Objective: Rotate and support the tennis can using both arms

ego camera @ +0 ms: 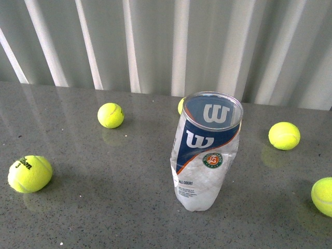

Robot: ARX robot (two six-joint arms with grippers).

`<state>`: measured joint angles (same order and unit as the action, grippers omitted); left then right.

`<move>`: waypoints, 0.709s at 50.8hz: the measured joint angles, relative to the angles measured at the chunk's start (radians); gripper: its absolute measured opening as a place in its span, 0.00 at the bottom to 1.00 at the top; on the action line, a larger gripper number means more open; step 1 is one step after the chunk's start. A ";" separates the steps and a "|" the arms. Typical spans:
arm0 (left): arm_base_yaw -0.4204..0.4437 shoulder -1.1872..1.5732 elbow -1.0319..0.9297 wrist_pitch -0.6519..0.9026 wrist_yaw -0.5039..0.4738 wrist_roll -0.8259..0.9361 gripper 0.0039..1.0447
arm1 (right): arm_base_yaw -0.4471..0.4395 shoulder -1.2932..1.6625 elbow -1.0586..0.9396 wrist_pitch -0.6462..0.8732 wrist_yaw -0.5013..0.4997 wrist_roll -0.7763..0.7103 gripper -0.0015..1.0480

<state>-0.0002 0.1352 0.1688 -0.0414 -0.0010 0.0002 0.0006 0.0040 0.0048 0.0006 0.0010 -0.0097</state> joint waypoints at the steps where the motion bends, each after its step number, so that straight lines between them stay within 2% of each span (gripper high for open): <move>1: 0.000 -0.004 -0.006 0.002 0.000 0.000 0.03 | 0.000 0.000 0.000 0.000 0.000 0.000 0.93; 36: 0.000 -0.089 -0.118 0.029 0.000 -0.002 0.03 | 0.000 0.000 0.000 0.000 -0.002 0.000 0.93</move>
<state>-0.0002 0.0467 0.0509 -0.0120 -0.0010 -0.0017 0.0006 0.0040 0.0048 0.0006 -0.0006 -0.0097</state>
